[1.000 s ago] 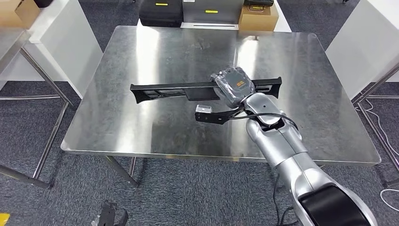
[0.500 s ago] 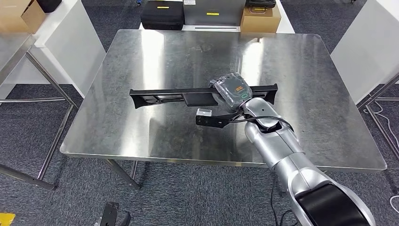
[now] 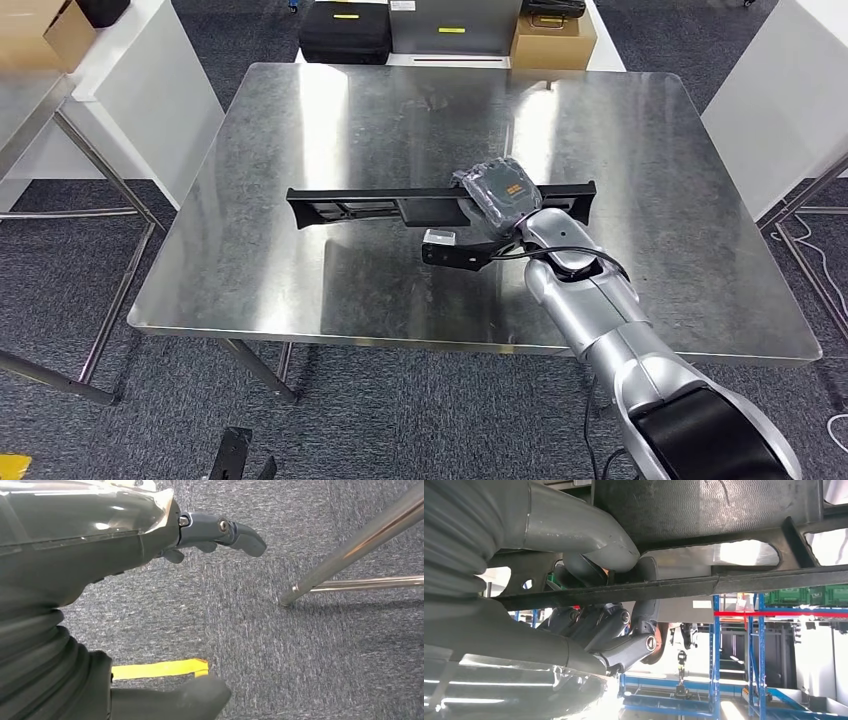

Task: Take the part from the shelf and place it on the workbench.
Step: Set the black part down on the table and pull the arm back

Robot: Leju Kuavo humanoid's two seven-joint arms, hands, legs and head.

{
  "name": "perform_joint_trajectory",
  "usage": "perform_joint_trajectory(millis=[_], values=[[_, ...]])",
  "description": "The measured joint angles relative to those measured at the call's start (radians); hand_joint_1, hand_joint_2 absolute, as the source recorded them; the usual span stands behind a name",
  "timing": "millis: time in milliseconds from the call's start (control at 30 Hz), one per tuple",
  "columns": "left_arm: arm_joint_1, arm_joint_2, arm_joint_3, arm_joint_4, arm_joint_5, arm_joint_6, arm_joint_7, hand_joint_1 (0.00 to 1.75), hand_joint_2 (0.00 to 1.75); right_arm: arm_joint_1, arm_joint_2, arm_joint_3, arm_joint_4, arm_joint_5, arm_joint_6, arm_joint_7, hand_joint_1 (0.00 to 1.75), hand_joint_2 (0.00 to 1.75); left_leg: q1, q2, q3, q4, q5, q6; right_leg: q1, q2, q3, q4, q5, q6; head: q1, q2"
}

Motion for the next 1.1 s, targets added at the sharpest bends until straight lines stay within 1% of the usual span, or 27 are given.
perform_joint_trajectory(millis=[100,167,267,333,400,433,467,533,567,600,633,667,700,733,767,800,833,867,900,933,967,1000,1033,1067,1100], values=[[0.000,0.003,0.000,0.000,-0.008,0.001,0.002,0.00,1.75,0.000,-0.001,0.000,0.000,0.000,0.000,0.000,1.62,1.75,-0.004,0.000,-0.001,0.003,-0.001,0.002,-0.004,0.000,0.001,-0.001,0.000,0.000,0.000,0.000],[0.000,0.006,0.000,0.000,-0.012,0.002,0.003,0.00,1.75,0.001,-0.002,0.000,0.000,0.000,0.000,0.000,1.62,1.75,-0.005,0.000,-0.003,0.008,-0.005,0.006,-0.008,0.000,0.002,-0.001,0.000,0.001,0.000,0.000],[-0.001,0.010,0.000,0.000,-0.016,0.002,0.003,0.00,1.75,0.001,-0.002,0.000,0.000,-0.001,0.000,0.000,1.62,1.75,-0.007,0.000,-0.004,0.011,-0.009,0.013,-0.010,0.000,0.003,-0.003,0.000,0.002,0.000,0.000],[-0.002,0.011,0.000,0.000,-0.018,0.003,0.003,0.00,1.75,0.001,-0.002,0.000,0.000,-0.001,0.001,0.000,1.62,1.75,-0.010,0.000,-0.002,0.006,-0.011,0.021,-0.008,0.001,0.008,0.000,0.004,0.009,0.000,0.000],[-0.003,0.012,-0.001,0.000,-0.019,0.003,0.003,0.00,1.75,0.000,-0.003,0.000,0.000,-0.001,0.001,0.000,1.62,1.75,-0.006,0.002,0.011,-0.005,-0.011,0.033,-0.004,0.001,0.005,0.016,-0.001,0.015,0.001,0.000],[-0.004,0.012,-0.001,0.000,-0.019,0.003,0.003,0.00,1.75,-0.001,-0.003,0.000,0.000,-0.001,0.001,0.000,1.62,1.75,-0.004,0.003,0.018,-0.009,-0.012,0.038,-0.004,0.000,-0.006,0.038,-0.013,0.015,0.002,0.000],[-0.005,0.012,-0.001,0.000,-0.019,0.002,0.003,0.00,1.75,-0.003,-0.003,0.000,0.000,-0.002,0.001,0.000,1.62,1.75,-0.002,0.004,0.025,-0.012,-0.011,0.042,-0.005,0.000,-0.029,0.082,-0.032,0.013,0.003,0.000],[-0.006,0.012,-0.001,0.000,-0.020,0.001,0.003,0.00,1.75,-0.002,-0.004,0.000,0.000,-0.002,0.001,0.000,1.62,1.75,-0.002,0.005,0.031,-0.012,-0.016,0.045,-0.008,-0.001,-0.099,0.213,-0.079,0.014,0.005,0.000],[-0.006,0.012,-0.001,0.000,-0.020,0.000,0.003,0.00,1.75,0.001,-0.004,0.000,0.000,-0.002,0.001,0.001,1.62,1.75,-0.001,0.005,0.035,-0.012,-0.020,0.044,-0.009,-0.001,-0.132,0.267,-0.094,0.017,0.005,0.000],[-0.005,0.011,-0.001,0.000,-0.021,0.000,0.003,0.00,1.75,0.005,-0.005,0.000,0.000,-0.002,0.001,0.001,1.62,1.75,0.000,0.003,0.041,-0.011,-0.025,0.042,-0.010,-0.001,-0.150,0.289,-0.095,0.023,0.006,0.000],[-0.005,0.010,-0.001,0.000,-0.021,-0.001,0.003,0.00,1.75,0.008,-0.007,0.000,0.000,-0.002,0.001,0.001,1.62,1.75,0.001,0.002,0.048,-0.011,-0.031,0.038,-0.013,-0.001,-0.147,0.268,-0.077,0.031,0.007,0.000],[-0.005,0.010,-0.001,0.000,-0.021,-0.001,0.003,0.00,1.75,0.009,-0.008,0.000,0.000,-0.002,0.001,0.001,1.62,1.75,0.004,0.000,0.058,-0.010,-0.040,0.032,-0.016,-0.002,-0.126,0.209,-0.043,0.039,0.007,0.000],[-0.004,0.010,-0.001,0.000,-0.021,-0.002,0.003,0.00,1.75,0.009,-0.010,0.000,0.000,-0.002,0.001,0.001,1.62,1.75,0.006,-0.001,0.066,-0.010,-0.049,0.026,-0.019,-0.004,-0.097,0.132,-0.005,0.047,0.009,0.000],[-0.005,0.010,-0.001,0.000,-0.021,-0.002,0.003,0.00,1.75,0.008,-0.011,0.000,0.000,-0.001,0.001,0.001,1.62,1.75,0.007,0.000,0.074,-0.010,-0.059,0.018,-0.017,-0.005,-0.071,0.064,0.018,0.046,0.011,0.000],[-0.005,0.010,-0.002,0.000,-0.022,-0.002,0.003,0.00,1.75,0.007,-0.012,0.000,0.000,-0.001,0.001,0.001,1.62,1.75,0.007,0.000,0.078,-0.010,-0.068,0.010,-0.015,-0.006,-0.050,0.018,0.029,0.038,0.012,0.000],[-0.006,0.010,-0.002,0.000,-0.022,-0.001,0.003,0.00,1.75,0.007,-0.012,0.000,0.000,-0.001,0.001,0.002,1.62,1.75,0.007,0.001,0.082,-0.009,-0.074,0.003,-0.012,-0.005,-0.039,-0.003,0.027,0.023,0.012,0.000],[-0.007,0.010,-0.002,0.000,-0.023,0.000,0.002,0.00,1.75,0.007,-0.012,0.000,0.000,-0.001,0.001,0.002,1.62,1.75,0.006,0.002,0.086,-0.008,-0.078,-0.003,-0.007,-0.004,-0.034,-0.006,0.016,0.004,0.011,0.000],[-0.007,0.010,-0.002,0.000,-0.025,0.001,0.002,0.00,1.75,0.007,-0.012,-0.001,0.000,-0.001,0.001,0.003,1.62,1.75,0.008,0.003,0.087,-0.003,-0.080,-0.008,-0.009,-0.003,-0.024,-0.006,0.013,-0.011,0.010,0.000],[-0.007,0.011,-0.002,-0.001,-0.027,0.002,0.002,0.00,1.75,0.006,-0.014,-0.002,0.000,-0.001,0.001,0.003,1.62,1.75,0.010,0.005,0.083,0.013,-0.078,-0.012,-0.011,-0.001,-0.015,-0.008,0.007,-0.022,0.009,0.000],[-0.008,0.011,-0.003,-0.001,-0.028,0.002,0.001,0.00,1.75,0.004,-0.015,-0.003,0.000,0.000,0.001,0.004,1.62,1.75,0.012,0.007,0.066,0.044,-0.073,-0.016,-0.012,-0.001,-0.002,-0.010,0.001,-0.032,0.008,0.000],[-0.008,0.011,-0.003,-0.001,-0.029,0.003,0.001,0.00,1.75,0.004,-0.016,-0.003,0.000,-0.001,0.001,0.004,1.62,1.75,0.015,0.010,0.035,0.096,-0.071,-0.022,-0.014,0.000,0.014,-0.014,-0.007,-0.039,0.007,0.000],[-0.007,0.010,-0.003,-0.002,-0.030,0.003,0.000,0.00,1.75,0.007,-0.016,-0.003,0.000,-0.001,0.001,0.004,1.62,1.75,0.016,0.013,-0.008,0.160,-0.077,-0.028,-0.013,0.001,0.029,-0.019,-0.017,-0.044,0.006,0.000],[-0.005,0.010,-0.003,-0.002,-0.031,0.004,0.000,0.00,1.75,0.014,-0.017,-0.003,0.002,-0.001,0.001,0.004,1.62,1.75,0.016,0.015,-0.053,0.221,-0.097,-0.033,-0.013,0.002,0.048,-0.025,-0.028,-0.046,0.005,0.000],[-0.003,0.010,-0.004,-0.002,-0.031,0.004,0.000,0.00,1.75,0.023,-0.017,-0.003,0.003,-0.001,0.001,0.004,1.62,1.75,0.017,0.016,-0.095,0.265,-0.129,-0.036,-0.012,0.002,0.069,-0.031,-0.041,-0.046,0.006,0.000],[0.000,0.010,-0.004,-0.001,-0.031,0.004,0.000,0.00,1.75,0.033,-0.018,-0.003,0.004,-0.001,0.001,0.004,1.62,1.75,0.016,0.016,-0.127,0.281,-0.164,-0.036,-0.012,0.003,0.091,-0.035,-0.052,-0.045,0.006,0.000]])
